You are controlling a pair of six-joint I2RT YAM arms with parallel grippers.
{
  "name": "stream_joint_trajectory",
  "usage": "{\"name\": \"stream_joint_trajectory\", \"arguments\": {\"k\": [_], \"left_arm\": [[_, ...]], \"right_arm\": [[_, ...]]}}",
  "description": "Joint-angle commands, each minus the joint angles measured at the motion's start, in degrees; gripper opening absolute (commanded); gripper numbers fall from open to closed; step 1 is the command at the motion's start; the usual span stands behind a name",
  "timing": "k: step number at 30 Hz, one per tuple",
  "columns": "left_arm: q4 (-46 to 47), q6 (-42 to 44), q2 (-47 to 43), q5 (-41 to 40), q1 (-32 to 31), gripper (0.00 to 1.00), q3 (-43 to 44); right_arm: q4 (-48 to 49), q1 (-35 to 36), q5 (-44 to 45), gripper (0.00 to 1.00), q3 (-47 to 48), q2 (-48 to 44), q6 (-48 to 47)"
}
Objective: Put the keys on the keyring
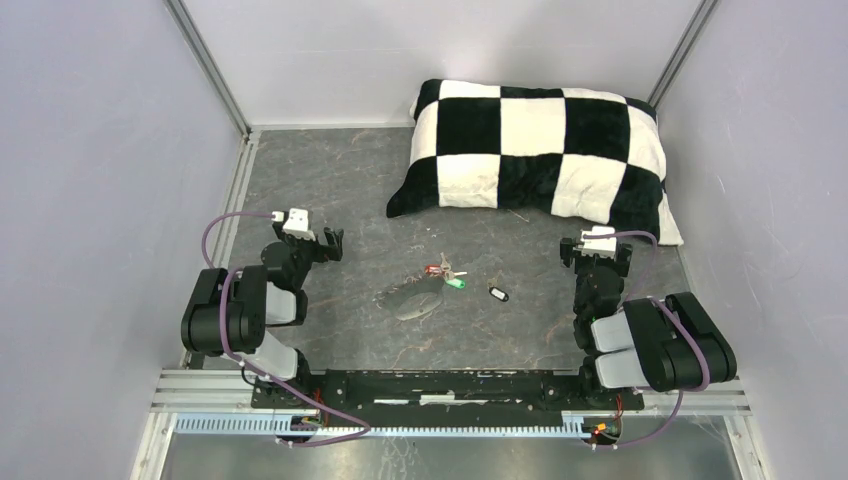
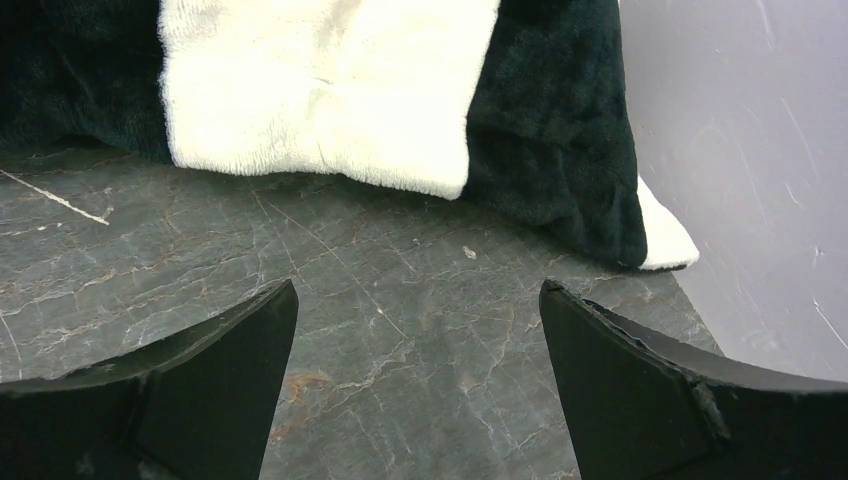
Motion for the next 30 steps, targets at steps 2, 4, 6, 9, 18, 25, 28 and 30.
{"name": "stream_joint_trajectory", "arguments": {"k": [2,4,6,9,18,25,28,30], "left_arm": [[2.0,-0.8,-0.9,-0.9,-0.2,1.0,0.4],[1.9,-0.8,-0.9,-0.8,-0.2,1.0,0.4],[1.7,-0.8,-0.7,-0.8,-0.2,1.0,0.7],[1.5,-1.3,-1.6,-1.1,0.1,1.0,0.3],[-57.2,5.8,-12.0,0.4,0.5,1.0,27.8],[-84.0,7.7,-11.7,0.0,0.5,1.0,41.7],[-90.7,6.0,-10.0,1.1,0.7,1.0,46.5],[-94.2,5.0,-8.7,2.1,0.7,1.0,49.3]], "right_arm": [[3.8,-0.2,-0.3,0.98,-5.3,-0.7,0.5],[3.8,-0.1,-0.4,0.98,-5.2,-0.7,0.5],[3.3,-0.3,-0.4,0.98,-5.1,-0.7,0.7],[-1.1,-0.4,5.6,0.98,-4.5,-5.0,2.9],[-54.1,-1.8,-0.3,0.98,21.0,-20.4,30.5],[-61.7,16.2,-8.2,0.98,32.9,-15.4,21.3],[-69.3,26.9,-4.9,0.92,41.4,-7.8,19.1],[-72.2,32.9,-2.8,0.87,46.1,-2.7,18.0]]}}
